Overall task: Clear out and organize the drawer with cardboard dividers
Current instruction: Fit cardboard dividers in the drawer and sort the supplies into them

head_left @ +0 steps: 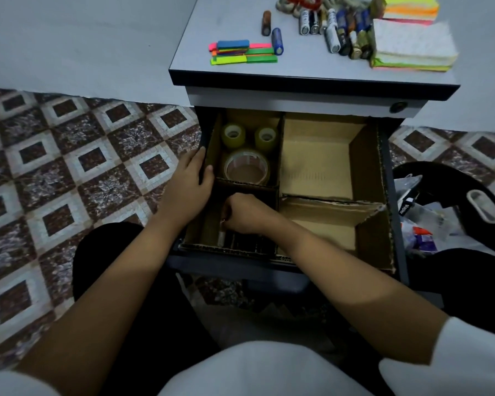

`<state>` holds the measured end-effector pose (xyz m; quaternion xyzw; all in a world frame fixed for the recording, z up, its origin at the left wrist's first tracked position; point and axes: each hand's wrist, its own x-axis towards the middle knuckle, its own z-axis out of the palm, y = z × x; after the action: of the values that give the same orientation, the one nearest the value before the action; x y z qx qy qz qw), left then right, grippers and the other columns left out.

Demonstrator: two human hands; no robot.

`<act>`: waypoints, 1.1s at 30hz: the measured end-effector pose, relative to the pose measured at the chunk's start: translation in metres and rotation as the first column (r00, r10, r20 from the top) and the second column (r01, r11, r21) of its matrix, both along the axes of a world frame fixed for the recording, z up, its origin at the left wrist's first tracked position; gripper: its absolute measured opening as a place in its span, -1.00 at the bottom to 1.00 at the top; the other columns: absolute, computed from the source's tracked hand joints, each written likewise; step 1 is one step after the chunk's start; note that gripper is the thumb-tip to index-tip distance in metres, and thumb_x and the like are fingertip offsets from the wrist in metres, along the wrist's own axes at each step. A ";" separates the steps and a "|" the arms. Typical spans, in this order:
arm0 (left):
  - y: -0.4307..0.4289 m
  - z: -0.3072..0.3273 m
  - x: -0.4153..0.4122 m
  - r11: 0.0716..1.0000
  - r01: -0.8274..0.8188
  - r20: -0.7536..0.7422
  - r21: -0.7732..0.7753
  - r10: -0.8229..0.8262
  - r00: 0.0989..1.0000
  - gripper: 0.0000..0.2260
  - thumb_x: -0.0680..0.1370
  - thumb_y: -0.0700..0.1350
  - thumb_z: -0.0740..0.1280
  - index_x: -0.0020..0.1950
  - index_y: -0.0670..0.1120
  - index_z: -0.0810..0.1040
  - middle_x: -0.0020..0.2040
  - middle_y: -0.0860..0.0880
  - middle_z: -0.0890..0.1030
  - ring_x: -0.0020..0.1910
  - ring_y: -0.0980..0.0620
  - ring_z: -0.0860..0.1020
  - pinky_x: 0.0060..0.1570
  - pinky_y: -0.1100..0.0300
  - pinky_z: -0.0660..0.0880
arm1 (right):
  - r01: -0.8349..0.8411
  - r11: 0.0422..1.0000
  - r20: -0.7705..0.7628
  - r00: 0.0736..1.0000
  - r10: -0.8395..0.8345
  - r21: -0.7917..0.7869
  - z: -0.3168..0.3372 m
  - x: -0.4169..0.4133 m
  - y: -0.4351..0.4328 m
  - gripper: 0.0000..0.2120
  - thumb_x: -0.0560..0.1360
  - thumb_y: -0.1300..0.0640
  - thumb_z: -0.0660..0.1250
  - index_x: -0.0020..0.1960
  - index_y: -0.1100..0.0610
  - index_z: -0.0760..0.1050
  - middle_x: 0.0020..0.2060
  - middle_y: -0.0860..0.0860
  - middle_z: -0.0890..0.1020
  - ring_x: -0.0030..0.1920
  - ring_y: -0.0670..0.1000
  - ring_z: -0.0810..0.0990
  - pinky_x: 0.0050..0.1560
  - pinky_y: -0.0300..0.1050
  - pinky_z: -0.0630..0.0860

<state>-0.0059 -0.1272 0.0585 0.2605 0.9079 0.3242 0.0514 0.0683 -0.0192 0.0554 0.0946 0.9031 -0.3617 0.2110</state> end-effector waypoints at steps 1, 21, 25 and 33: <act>0.000 -0.001 0.000 1.000 -0.001 0.006 0.006 0.001 1.000 -0.57 0.64 -0.10 0.12 0.50 -0.17 0.21 0.48 -0.12 0.24 0.44 -0.03 0.23 0.23 0.38 0.12 | 0.009 1.000 0.008 1.000 -0.009 0.008 -0.002 0.000 0.000 -0.79 0.49 0.19 0.32 0.08 0.26 0.53 0.04 0.17 0.61 0.05 0.11 0.58 -0.12 -0.21 0.41; -0.001 -0.002 0.001 1.000 -0.018 0.008 0.001 0.018 1.000 -0.57 0.64 -0.07 0.12 0.51 -0.13 0.20 0.49 -0.11 0.23 0.47 -0.03 0.19 0.38 0.13 0.19 | -0.140 0.969 0.032 0.990 0.136 0.205 -0.016 0.002 -0.002 -0.82 0.51 0.24 0.28 0.07 0.29 0.51 0.01 0.21 0.59 -0.02 0.16 0.59 -0.04 -0.09 0.55; 0.000 -0.001 -0.002 0.999 -0.036 -0.046 0.002 0.036 0.998 -0.60 0.63 -0.09 0.15 0.45 -0.18 0.30 0.41 -0.14 0.34 0.37 -0.06 0.33 0.20 0.27 0.26 | -0.148 0.968 0.020 0.989 0.147 0.200 -0.009 0.004 0.000 -0.83 0.51 0.25 0.27 0.07 0.29 0.51 0.00 0.20 0.59 -0.04 0.14 0.59 -0.05 -0.08 0.56; 0.027 0.073 -0.043 0.967 -0.071 -0.447 0.246 0.178 0.877 -0.81 0.57 -0.17 0.20 0.00 -0.27 0.52 -0.08 -0.25 0.51 -0.18 0.01 0.40 -0.22 0.34 0.18 | -0.095 0.992 -0.097 0.990 0.102 0.078 0.054 0.009 0.021 -0.74 0.54 0.16 0.29 0.21 0.18 0.54 0.11 0.07 0.60 0.07 0.01 0.57 -0.03 -0.23 0.46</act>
<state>-0.0486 -0.1000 0.1315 0.2756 0.8665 0.3544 -0.2182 0.0774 0.0022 0.1092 0.0391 0.9289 -0.3217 0.1793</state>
